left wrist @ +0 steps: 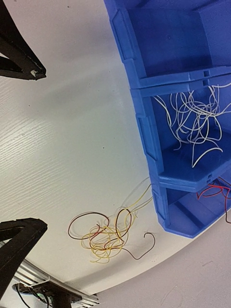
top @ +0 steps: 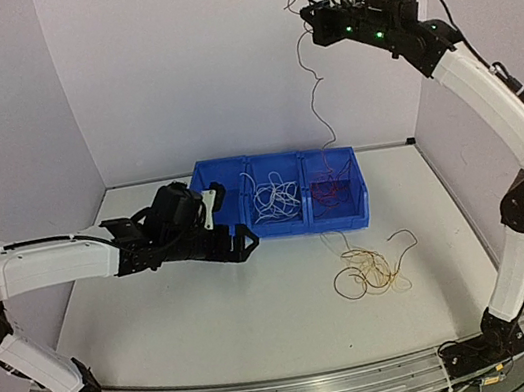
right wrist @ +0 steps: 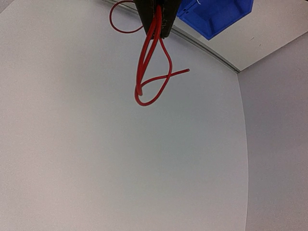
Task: Untangle the cables
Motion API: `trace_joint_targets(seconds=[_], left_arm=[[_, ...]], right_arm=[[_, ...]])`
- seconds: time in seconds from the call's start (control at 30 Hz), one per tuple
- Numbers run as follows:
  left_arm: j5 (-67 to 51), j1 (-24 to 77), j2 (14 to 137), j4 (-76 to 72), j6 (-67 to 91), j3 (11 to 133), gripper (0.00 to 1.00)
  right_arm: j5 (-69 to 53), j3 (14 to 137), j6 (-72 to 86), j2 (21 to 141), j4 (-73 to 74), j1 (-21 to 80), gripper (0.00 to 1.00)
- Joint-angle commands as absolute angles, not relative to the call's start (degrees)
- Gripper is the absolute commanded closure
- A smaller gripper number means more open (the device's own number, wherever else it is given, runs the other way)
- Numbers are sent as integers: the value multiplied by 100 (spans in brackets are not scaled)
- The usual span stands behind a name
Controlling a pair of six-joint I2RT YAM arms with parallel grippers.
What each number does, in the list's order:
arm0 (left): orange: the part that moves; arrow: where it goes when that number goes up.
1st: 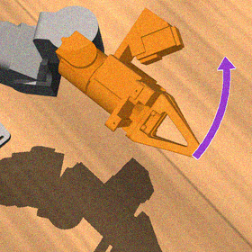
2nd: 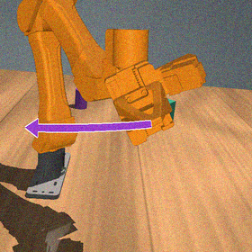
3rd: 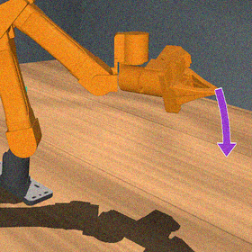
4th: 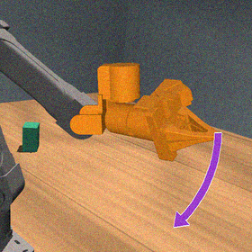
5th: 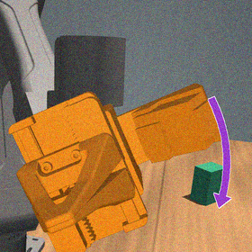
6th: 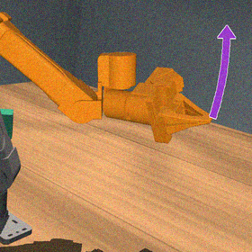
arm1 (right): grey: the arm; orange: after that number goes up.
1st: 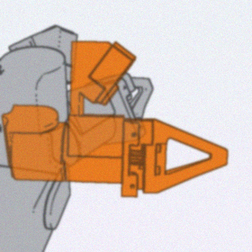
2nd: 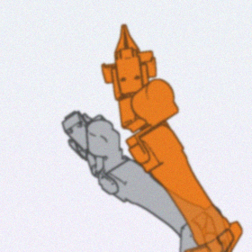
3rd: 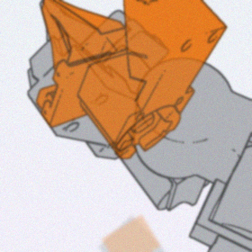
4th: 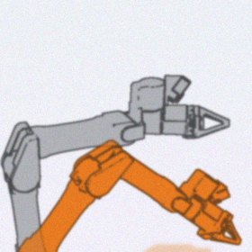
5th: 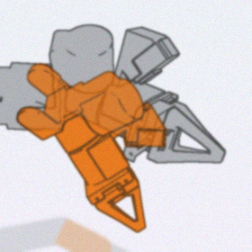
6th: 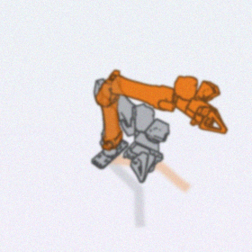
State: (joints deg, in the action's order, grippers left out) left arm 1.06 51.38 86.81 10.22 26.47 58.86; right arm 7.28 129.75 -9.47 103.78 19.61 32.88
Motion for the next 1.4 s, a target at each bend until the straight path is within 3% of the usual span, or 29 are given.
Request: trace_joint_targets(seconds=[0.0, 0.37, 0.53, 1.03, 1.37], left_arm=[[533, 5168, 8098, 1017, 2895, 5729, 0], [1098, 5170, 7619, 1669, 3190, 5519, 0], [1173, 5168, 7481, 1786, 3271, 5445, 0], [1248, 5168, 7381, 2007, 3305, 5373, 0], [1239, 5168, 7461, 1962, 3257, 5411, 0]], right_arm=[[1298, 13273, -1667, 10717, 1527, 3278, 100], [1848, 12471, -1980, 10851, 1173, 3212, 100], [2078, 11704, -1272, 10774, 1188, 2993, 100], [1201, 9176, 1198, 10418, 1237, 2532, 100], [955, 8463, 1921, 10389, 1288, 2539, 100]])
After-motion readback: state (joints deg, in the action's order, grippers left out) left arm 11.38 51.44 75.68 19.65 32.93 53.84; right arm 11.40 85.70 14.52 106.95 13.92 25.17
